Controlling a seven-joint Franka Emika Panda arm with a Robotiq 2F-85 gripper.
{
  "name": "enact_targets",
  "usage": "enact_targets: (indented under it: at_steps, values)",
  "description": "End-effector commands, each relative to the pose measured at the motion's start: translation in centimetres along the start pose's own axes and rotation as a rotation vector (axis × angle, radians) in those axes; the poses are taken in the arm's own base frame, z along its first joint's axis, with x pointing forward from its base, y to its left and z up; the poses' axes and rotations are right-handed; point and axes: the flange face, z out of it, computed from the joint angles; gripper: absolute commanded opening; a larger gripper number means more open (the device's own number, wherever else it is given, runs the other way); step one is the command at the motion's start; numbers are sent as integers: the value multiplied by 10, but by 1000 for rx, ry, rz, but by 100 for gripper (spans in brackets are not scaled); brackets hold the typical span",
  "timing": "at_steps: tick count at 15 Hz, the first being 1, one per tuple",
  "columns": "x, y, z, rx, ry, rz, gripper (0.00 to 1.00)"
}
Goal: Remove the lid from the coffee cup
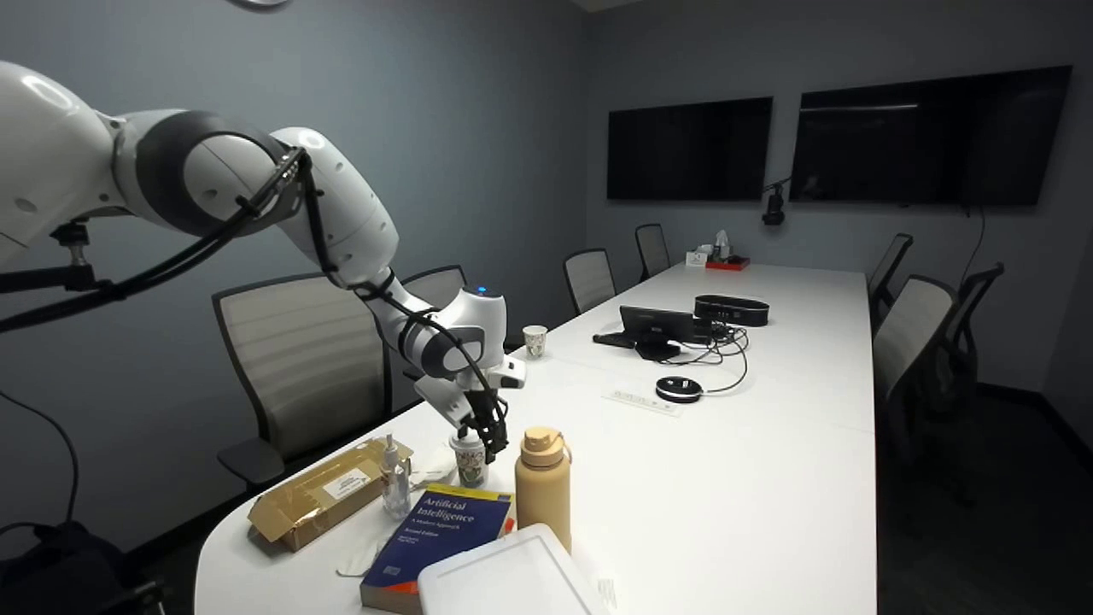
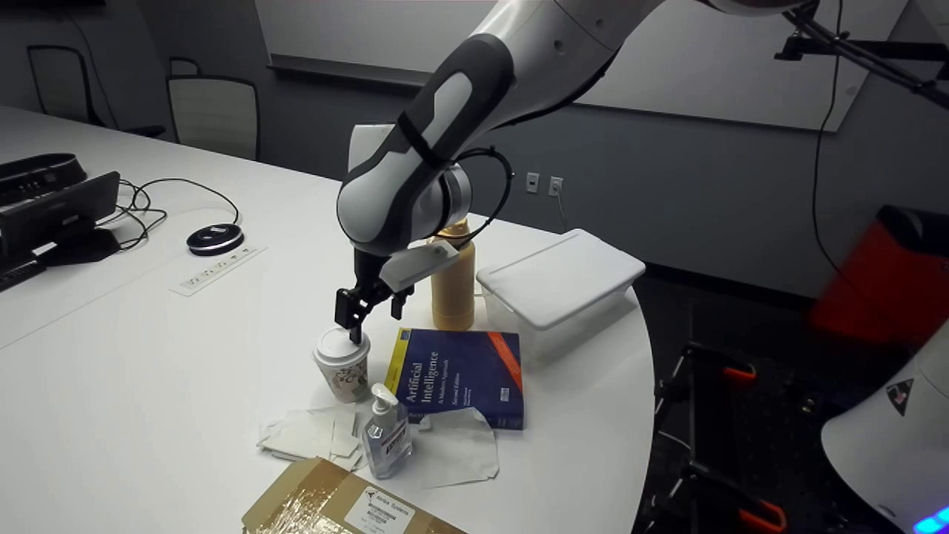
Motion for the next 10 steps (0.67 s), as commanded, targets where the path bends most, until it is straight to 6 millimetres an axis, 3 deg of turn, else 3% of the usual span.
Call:
enact_targets:
  at_steps: [1,10]
  values:
    - [5,-4,0,20,21,26,100]
    - [10,-3,1,18,41,40,100]
